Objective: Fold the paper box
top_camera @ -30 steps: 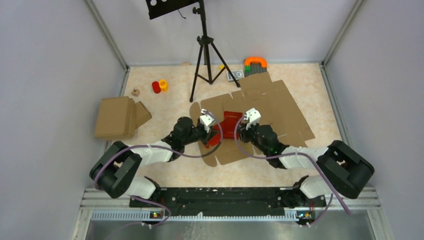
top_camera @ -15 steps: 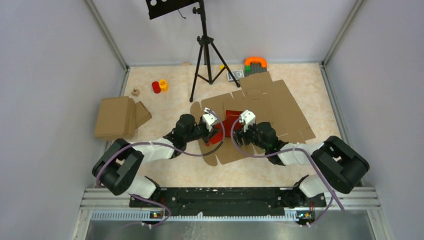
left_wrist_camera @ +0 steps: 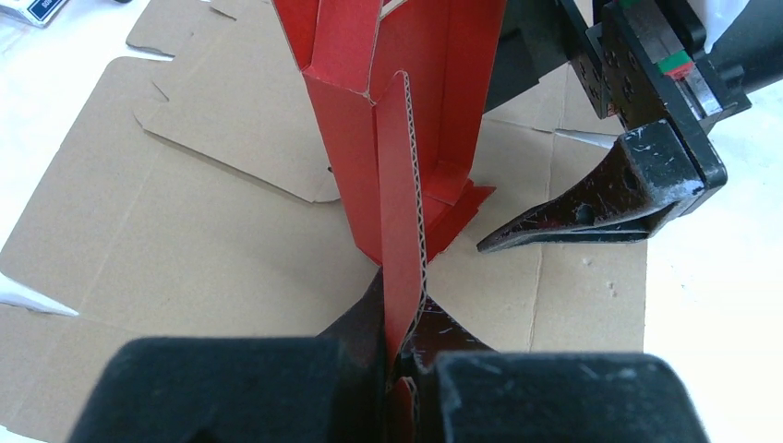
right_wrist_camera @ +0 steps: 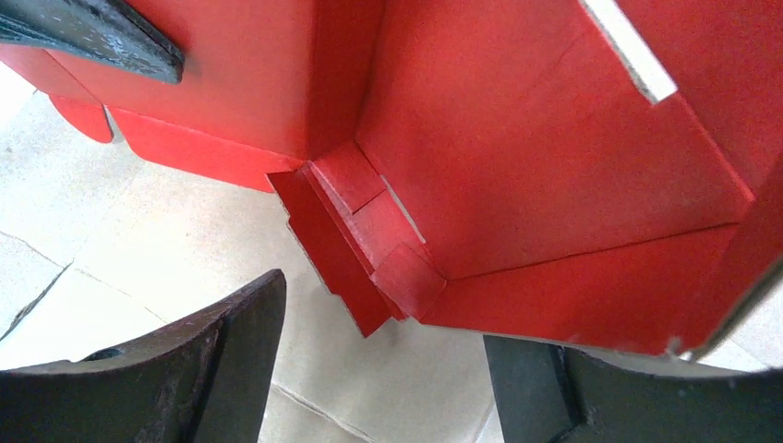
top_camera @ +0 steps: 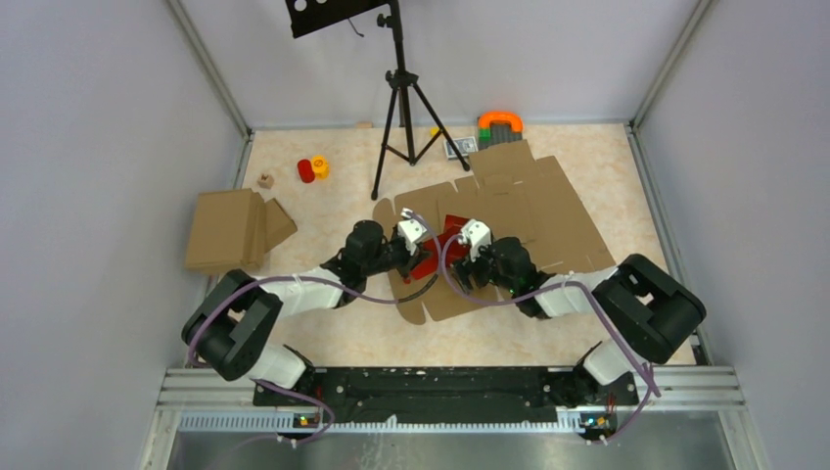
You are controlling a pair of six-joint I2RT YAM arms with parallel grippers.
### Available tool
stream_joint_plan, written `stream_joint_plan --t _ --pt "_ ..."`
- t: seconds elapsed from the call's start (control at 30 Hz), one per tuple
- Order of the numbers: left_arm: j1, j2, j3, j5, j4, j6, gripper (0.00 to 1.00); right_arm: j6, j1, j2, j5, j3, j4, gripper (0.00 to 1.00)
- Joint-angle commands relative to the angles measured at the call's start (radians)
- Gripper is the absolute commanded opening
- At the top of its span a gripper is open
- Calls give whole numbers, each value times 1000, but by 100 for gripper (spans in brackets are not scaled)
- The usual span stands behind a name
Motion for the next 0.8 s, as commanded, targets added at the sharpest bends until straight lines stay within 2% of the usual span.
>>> stream_joint_plan --t 0.0,0.23,0.47,0.77 --pt "-15 29 30 84 -10 -8 0 2 13 26 -124 47 16 74" --pt "-15 43 42 98 -20 -23 0 38 18 87 -91 104 2 62" --pt "-15 54 53 107 -35 -38 0 76 27 91 5 93 64 49" --pt "-15 71 67 115 -53 -53 0 180 27 97 53 106 59 40"
